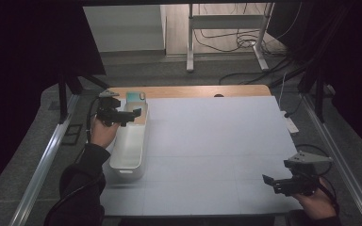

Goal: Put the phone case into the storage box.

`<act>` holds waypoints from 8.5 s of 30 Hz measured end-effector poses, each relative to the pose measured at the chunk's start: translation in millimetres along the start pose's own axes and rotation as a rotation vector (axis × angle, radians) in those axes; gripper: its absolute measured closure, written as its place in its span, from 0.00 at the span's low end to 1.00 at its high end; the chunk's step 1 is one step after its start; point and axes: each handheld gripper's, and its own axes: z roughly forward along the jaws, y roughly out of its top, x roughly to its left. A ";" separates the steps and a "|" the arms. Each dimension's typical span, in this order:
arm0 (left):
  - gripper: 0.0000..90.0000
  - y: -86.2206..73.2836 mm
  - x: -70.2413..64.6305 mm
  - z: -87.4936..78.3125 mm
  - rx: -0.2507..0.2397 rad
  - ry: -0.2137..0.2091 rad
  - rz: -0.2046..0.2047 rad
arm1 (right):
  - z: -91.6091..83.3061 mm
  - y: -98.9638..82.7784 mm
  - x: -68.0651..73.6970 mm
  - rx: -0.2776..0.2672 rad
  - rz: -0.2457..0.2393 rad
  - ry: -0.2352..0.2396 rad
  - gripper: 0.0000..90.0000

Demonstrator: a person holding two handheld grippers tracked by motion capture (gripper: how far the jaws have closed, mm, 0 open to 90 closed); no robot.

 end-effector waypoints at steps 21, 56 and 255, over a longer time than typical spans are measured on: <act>0.02 -11.9 -6.4 -14.8 -0.049 -0.008 0.011 | 0.2 0.0 0.0 -0.001 0.001 0.001 0.00; 0.01 -25.6 -25.8 -27.5 -0.016 -0.045 0.030 | -0.2 0.1 -0.2 0.001 0.003 0.002 0.00; 0.03 -158.0 -52.2 -144.8 0.088 0.017 -0.023 | 0.8 0.8 2.0 0.014 -0.007 0.003 0.00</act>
